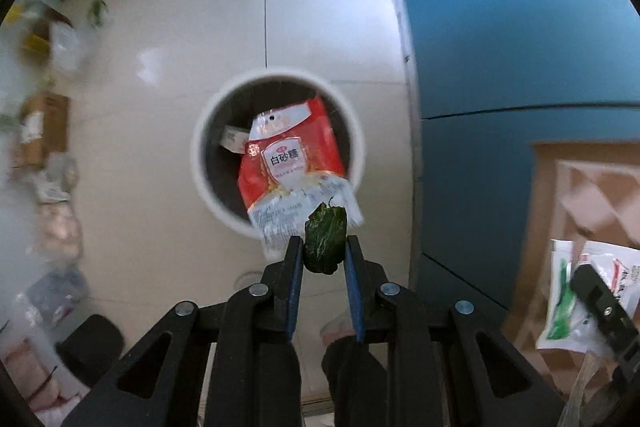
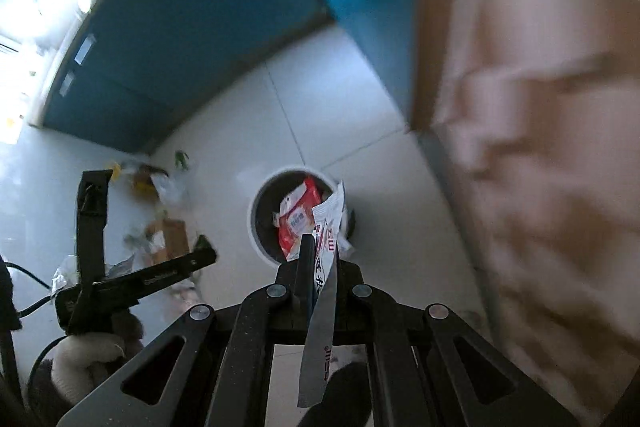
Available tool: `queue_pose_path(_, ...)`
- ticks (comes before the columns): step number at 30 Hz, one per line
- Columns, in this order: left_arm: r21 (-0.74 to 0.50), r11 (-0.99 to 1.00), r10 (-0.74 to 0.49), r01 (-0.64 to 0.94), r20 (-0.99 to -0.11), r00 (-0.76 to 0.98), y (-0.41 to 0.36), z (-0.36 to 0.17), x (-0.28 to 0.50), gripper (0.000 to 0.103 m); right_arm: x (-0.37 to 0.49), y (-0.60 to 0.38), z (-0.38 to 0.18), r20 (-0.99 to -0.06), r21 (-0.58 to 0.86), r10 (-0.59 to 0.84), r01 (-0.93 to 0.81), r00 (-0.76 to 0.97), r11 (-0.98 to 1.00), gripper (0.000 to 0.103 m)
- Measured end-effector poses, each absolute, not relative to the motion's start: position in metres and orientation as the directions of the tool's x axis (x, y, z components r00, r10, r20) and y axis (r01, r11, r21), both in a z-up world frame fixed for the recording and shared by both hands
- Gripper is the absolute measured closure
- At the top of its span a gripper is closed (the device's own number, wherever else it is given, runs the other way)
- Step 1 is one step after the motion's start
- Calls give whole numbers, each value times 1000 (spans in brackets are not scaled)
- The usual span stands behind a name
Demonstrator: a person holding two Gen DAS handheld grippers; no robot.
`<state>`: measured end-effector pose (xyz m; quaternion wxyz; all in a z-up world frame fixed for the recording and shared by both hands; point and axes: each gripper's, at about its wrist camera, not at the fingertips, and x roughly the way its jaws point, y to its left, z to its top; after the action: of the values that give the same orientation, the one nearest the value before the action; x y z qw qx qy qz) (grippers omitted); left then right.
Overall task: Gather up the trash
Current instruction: 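Carry the pepper and packet over the bin with both tools, then open the left tool over the bin while the right tool releases the packet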
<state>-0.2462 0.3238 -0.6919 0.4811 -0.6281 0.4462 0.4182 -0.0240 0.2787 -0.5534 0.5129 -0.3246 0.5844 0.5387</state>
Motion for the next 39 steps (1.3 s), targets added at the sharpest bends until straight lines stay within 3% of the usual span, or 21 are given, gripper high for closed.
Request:
queue_pose_path(5,-266,-205,-268,-942,-910,316,340,-819,-268,85,-65,323,-693,-954,300,69,-930,-292,211,99)
queue_pose_path(9,-270,-253,-319,-929,-883,344,345,-869,-288,82,-81,347,-772,-952,301,10,-930,-306,209,99)
queue_pose_path(11,-259,-249,-302,-933,-895,329,345,-873,-297,62,-87,358,-802,-952,295,-21,-933,-305,205,99)
queue_pose_path(12,-257,-254,-284,-932,-902,326,344,-871,-305,32,-90,362,-814,-954,286,-31,-936,-298,205,98)
queue_pose_path(13,-254,-258,-263,-932,-910,321,343,-867,-312,16,-95,367,-828,-952,289,-50,-937,-303,196,98)
queue_pose_path(16,-239,-277,-233,-931,-923,307,339,-853,-331,14,-104,377,-854,-948,284,-93,-940,-305,186,98)
queue_pose_path(18,-218,-269,-220,-938,-934,280,337,-845,-340,5,-110,379,-859,-950,273,-110,-947,-294,172,97)
queue_pose_path(21,-171,-255,-187,-952,-957,222,332,-831,-353,3,-124,382,-874,-948,255,-157,-955,-278,152,89)
queue_pose_path(23,-157,-255,-175,-954,-963,205,332,-823,-356,3,-130,381,-877,-946,247,-178,-958,-270,143,54)
queue_pose_path(25,-139,-255,-161,-957,-970,183,328,-816,-360,3,-135,379,-877,-945,250,-180,-958,-273,137,40)
queue_pose_path(33,-71,-225,-102,-972,-990,96,316,-788,-356,3,-140,364,-850,-952,243,-161,-963,-260,119,36)
queue_pose_path(39,-15,-196,-33,-980,-999,22,299,-734,-340,3,-137,344,-791,-982,168,-75,-985,-171,47,11)
